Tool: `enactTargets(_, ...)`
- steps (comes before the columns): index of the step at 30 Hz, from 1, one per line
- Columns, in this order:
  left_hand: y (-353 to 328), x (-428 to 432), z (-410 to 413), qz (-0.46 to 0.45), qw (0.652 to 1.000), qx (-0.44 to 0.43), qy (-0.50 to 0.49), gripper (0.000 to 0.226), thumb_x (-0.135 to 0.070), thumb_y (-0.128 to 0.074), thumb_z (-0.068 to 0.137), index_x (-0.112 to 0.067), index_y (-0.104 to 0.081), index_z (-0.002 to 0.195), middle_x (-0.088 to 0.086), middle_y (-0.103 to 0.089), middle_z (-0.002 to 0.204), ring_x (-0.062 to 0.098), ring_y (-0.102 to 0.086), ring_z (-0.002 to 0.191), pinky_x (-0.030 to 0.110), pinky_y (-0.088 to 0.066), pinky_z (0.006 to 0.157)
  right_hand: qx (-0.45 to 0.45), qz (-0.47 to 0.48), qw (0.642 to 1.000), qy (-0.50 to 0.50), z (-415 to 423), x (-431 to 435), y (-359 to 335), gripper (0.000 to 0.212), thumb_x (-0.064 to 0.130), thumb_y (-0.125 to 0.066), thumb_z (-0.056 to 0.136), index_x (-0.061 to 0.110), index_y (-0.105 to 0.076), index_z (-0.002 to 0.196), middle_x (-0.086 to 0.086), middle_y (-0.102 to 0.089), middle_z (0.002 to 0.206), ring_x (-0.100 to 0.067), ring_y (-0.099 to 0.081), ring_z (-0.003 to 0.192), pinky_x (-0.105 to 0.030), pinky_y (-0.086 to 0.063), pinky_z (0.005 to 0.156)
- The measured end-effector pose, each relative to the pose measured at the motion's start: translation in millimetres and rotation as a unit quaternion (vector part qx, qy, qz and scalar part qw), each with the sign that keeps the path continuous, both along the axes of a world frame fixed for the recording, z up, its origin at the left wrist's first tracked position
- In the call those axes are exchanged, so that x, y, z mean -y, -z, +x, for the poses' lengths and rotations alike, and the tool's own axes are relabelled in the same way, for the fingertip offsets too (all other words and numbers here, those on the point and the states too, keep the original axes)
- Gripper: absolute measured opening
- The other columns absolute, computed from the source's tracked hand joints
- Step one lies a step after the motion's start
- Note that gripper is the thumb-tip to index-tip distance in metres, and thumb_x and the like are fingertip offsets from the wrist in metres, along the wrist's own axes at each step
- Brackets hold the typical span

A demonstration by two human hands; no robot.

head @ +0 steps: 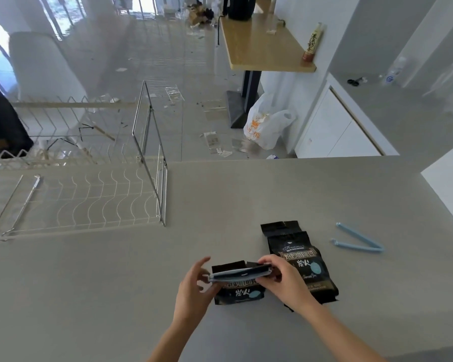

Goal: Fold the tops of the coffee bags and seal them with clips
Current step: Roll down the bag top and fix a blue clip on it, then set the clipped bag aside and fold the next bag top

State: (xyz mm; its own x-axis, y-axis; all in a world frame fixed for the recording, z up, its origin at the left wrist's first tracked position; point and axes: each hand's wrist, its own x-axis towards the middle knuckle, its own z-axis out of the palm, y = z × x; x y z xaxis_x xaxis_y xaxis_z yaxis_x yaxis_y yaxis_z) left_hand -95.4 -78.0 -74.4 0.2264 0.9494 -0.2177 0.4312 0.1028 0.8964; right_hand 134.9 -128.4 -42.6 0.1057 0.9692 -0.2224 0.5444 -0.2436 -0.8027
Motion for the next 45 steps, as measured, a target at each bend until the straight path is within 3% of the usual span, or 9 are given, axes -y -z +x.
enactTargets(6,-7,10,12,-0.228,0.964,0.099,-0.096,0.033,-0.039,-0.063,0.084,-0.019,-0.054,0.108,-0.001,-0.065,0.097,0.007,-0.060,0.090,0.020,-0.042,0.066,-0.085,-0.033,0.990,0.108,-13,3,11,0.027,0.029,-0.060,0.089,0.024,-0.051,0.114,0.009,-0.062,0.102,-0.007,-0.062,0.096,-0.032,-0.054,0.086)
enactTargets(11,-13,8,21,-0.237,0.955,0.154,-0.093,0.023,-0.034,-0.052,0.092,-0.018,-0.051,0.108,0.001,-0.060,0.101,0.008,-0.057,0.090,0.022,-0.042,0.069,-0.177,-0.089,0.971,0.135,-12,-7,10,0.011,0.026,-0.057,0.092,0.025,-0.061,0.102,0.000,-0.065,0.109,-0.016,-0.060,0.104,-0.036,-0.054,0.086)
enactTargets(14,-12,8,21,-0.230,0.955,0.165,-0.086,0.030,-0.024,-0.054,0.093,-0.017,-0.049,0.122,0.005,-0.059,0.112,0.012,-0.058,0.100,0.020,-0.044,0.070,-0.252,-0.154,0.945,0.141,-9,-9,9,0.026,0.029,-0.061,0.089,0.030,-0.059,0.115,0.001,-0.061,0.117,-0.016,-0.060,0.108,-0.040,-0.058,0.081)
enactTargets(21,-3,-6,10,-0.176,0.971,0.127,-0.097,0.046,-0.005,-0.055,0.090,-0.020,-0.047,0.133,0.017,-0.054,0.124,0.024,-0.058,0.110,0.042,-0.047,0.098,-0.222,-0.145,0.959,0.104,-26,-32,3,0.040,0.007,-0.058,0.090,0.022,-0.053,0.127,-0.005,-0.056,0.121,-0.019,-0.061,0.105,-0.040,-0.057,0.086)
enactTargets(24,-6,-18,-1,-0.141,0.970,0.127,-0.152,0.051,0.000,-0.057,0.087,-0.020,-0.047,0.133,0.009,-0.053,0.121,0.020,-0.057,0.109,0.041,-0.045,0.099,-0.232,-0.125,0.961,0.081,-41,-54,-2,0.039,0.006,-0.059,0.090,0.017,-0.053,0.126,-0.005,-0.059,0.125,-0.016,-0.058,0.112,-0.028,-0.052,0.092)
enactTargets(28,-13,-45,-14,-0.077,0.963,0.136,-0.221,0.054,0.004,-0.058,0.085,-0.021,-0.048,0.132,-0.002,-0.051,0.113,0.014,-0.054,0.109,0.037,-0.043,0.098,-0.261,-0.114,0.958,0.033,-67,-96,-15,0.033,0.008,-0.058,0.091,0.019,-0.050,0.121,-0.001,-0.061,0.118,-0.004,-0.059,0.102,-0.010,-0.050,0.078)
enactTargets(36,-4,-83,-46,-0.127,0.962,0.158,-0.181,0.048,-0.008,-0.060,0.088,-0.019,-0.045,0.133,0.005,-0.056,0.126,0.022,-0.056,0.115,0.024,-0.043,0.086,-0.189,-0.138,0.972,-0.018,-105,-140,-4,0.052,0.010,-0.057,0.092,0.012,-0.031,0.136,-0.011,-0.046,0.136,-0.018,-0.049,0.116,-0.014,-0.046,0.087)
enactTargets(39,4,-84,-49,-0.132,0.961,0.148,-0.196,0.057,-0.010,-0.062,0.087,-0.019,-0.040,0.138,0.006,-0.054,0.131,0.021,-0.056,0.115,0.029,-0.042,0.090,-0.205,-0.154,0.966,-0.021,-101,-142,-5,0.052,0.008,-0.054,0.093,0.012,-0.028,0.138,-0.011,-0.043,0.140,-0.013,-0.046,0.109,0.003,-0.040,0.060)
enactTargets(45,8,-74,-44,-0.132,0.957,0.122,-0.229,0.059,-0.010,-0.064,0.086,-0.012,-0.036,0.137,0.005,-0.045,0.133,0.022,-0.052,0.117,0.038,-0.043,0.099,-0.219,-0.145,0.965,-0.024,-93,-129,-12,0.045,0.003,-0.049,0.095,0.009,-0.035,0.137,-0.003,-0.048,0.125,0.000,-0.052,0.093,0.003,-0.040,0.062)
